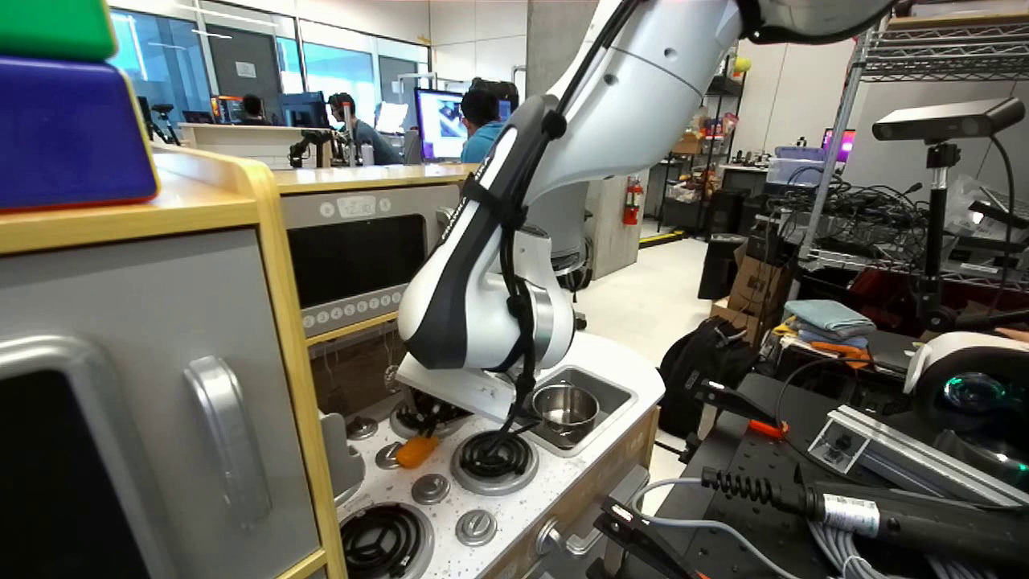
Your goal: Remove the orange object from the stove and put it inside the silver pot in the sink
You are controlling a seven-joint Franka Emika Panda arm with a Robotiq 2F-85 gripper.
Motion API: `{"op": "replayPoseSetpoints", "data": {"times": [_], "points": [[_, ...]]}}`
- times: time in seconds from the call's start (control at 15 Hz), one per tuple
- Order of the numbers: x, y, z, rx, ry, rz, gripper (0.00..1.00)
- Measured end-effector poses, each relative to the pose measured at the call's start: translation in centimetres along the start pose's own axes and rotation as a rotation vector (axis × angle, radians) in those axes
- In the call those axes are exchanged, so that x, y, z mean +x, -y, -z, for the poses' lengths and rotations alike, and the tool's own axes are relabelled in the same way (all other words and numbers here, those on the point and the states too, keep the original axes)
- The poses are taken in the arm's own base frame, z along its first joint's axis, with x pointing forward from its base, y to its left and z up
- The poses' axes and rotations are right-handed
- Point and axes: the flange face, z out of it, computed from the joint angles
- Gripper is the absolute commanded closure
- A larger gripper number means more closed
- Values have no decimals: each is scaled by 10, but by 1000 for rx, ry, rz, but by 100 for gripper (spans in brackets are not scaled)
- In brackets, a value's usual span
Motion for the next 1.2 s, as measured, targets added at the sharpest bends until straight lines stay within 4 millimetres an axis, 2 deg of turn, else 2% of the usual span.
{"op": "replayPoseSetpoints", "data": {"times": [0.33, 0.53, 0.93, 1.2], "points": [[11, -23, -2, -105, 63, -36, 22], [6, -26, -8, -123, 73, -36, 1], [-18, -12, -21, -93, 75, -7, 0], [-21, -1, -20, -36, 22, 3, 0]]}}
